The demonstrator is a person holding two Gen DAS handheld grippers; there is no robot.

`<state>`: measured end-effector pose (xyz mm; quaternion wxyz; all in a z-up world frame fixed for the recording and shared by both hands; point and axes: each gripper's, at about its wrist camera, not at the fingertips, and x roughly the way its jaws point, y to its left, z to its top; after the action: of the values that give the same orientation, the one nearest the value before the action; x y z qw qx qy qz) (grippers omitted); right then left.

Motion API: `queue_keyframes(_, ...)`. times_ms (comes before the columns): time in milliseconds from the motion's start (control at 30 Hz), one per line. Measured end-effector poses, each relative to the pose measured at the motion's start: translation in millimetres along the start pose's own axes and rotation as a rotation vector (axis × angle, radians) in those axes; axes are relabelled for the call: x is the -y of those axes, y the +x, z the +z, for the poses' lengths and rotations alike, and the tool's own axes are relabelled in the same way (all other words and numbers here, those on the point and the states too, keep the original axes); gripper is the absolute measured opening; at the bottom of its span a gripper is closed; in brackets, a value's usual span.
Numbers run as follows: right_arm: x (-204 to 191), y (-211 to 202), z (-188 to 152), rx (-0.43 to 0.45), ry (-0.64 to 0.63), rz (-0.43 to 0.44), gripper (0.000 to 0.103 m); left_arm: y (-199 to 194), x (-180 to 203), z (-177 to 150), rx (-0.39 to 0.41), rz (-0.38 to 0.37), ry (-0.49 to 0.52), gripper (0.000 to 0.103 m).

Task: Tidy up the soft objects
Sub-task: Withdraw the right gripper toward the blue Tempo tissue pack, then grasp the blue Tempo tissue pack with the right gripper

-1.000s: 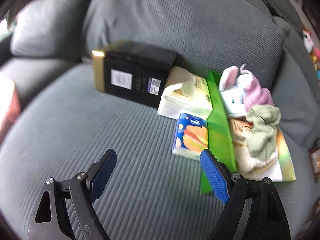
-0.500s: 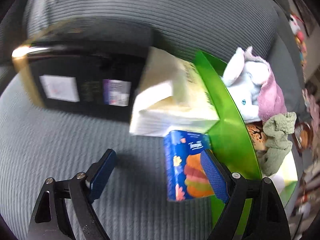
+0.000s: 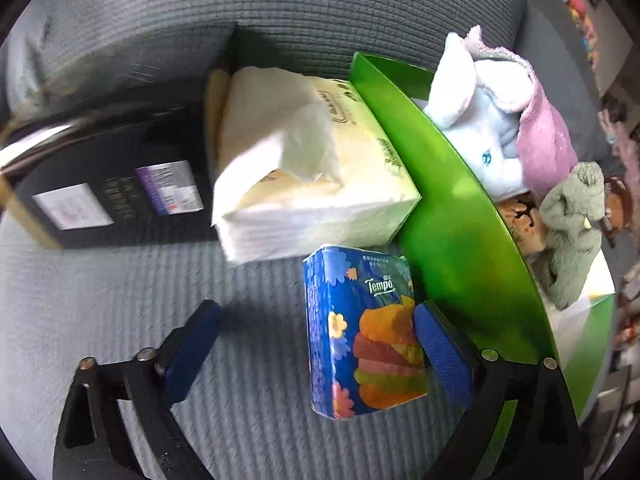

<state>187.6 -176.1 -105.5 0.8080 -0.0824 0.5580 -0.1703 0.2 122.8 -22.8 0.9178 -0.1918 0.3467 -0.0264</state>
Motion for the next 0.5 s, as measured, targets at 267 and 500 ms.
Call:
queue_keyframes(267,-7.3,-31.9,-50.9,0.106,-0.268,0.252,0.083,14.0,12.5,-4.1,-0.05,0.013,0.044,0.102)
queue_keyframes(500,18.8,-56.7,-106.2,0.116,-0.418,0.542,0.064,28.5,16.0,-12.3,-0.093,0.038,0.064,0.102)
